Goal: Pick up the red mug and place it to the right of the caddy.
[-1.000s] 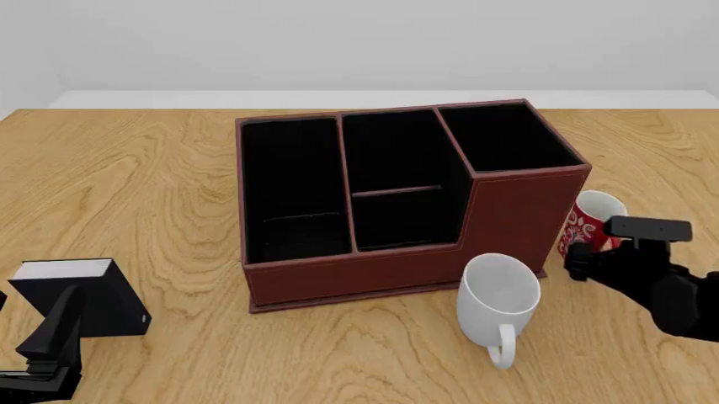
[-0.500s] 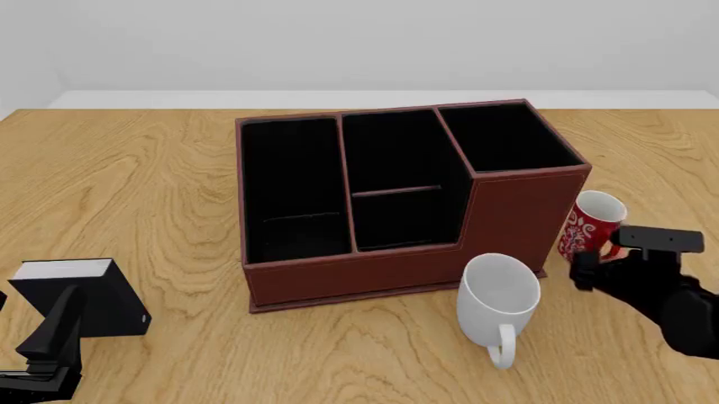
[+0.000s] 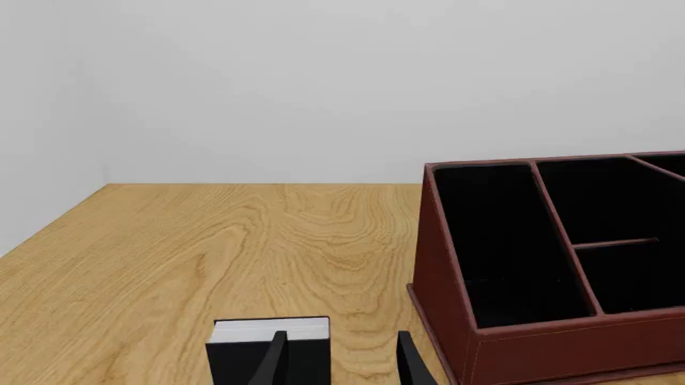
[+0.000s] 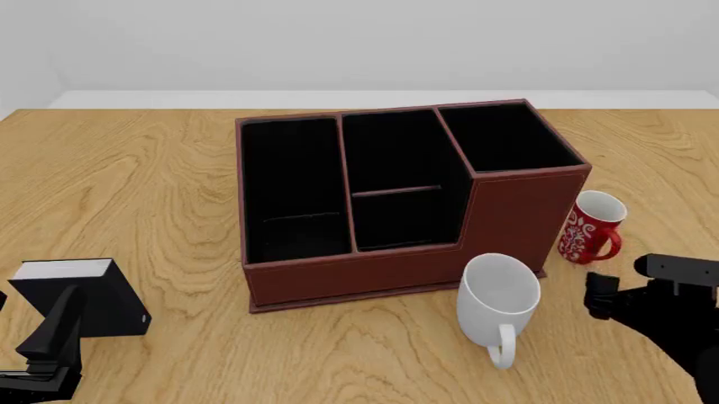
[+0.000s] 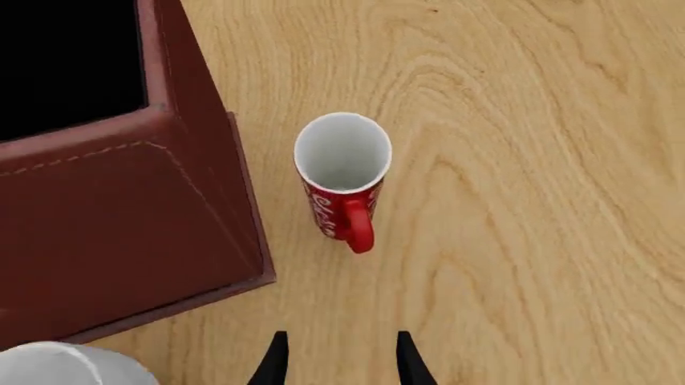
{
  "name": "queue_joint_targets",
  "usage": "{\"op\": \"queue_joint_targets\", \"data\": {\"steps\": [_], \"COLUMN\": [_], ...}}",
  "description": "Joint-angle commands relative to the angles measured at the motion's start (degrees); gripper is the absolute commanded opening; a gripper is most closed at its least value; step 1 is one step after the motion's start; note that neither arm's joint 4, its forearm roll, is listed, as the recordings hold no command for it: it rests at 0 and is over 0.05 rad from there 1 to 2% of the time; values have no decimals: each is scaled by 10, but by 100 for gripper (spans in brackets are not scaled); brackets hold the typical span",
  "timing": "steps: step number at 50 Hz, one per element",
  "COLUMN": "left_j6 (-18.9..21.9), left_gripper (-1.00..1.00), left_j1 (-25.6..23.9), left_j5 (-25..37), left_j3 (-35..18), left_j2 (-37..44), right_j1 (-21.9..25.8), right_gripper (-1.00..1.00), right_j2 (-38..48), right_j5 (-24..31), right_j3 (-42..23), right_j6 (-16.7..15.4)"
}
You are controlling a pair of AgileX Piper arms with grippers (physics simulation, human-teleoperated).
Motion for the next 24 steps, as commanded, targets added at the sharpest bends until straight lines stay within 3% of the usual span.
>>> {"op": "queue_joint_targets", "data": {"steps": [1,8,11,13,24], "left_j6": [0,0,0,0,0], "left_gripper": [100,100,100,100,100], "left_j1": [0,0,0,0,0], "left_j5": [0,0,0,0,0], "left_j3": [0,0,0,0,0], "left_j2": [0,0,0,0,0], "right_j1": [1,6,-1,-1,10], "right_gripper": [100,100,100,100,100], "right_j2": [-121,-226,-216,-222,-387], "right_j5": [55,125,101,101,245], "right_j3": [49,72,88,96,104], "right_j6": [12,19,7,18,33]}}
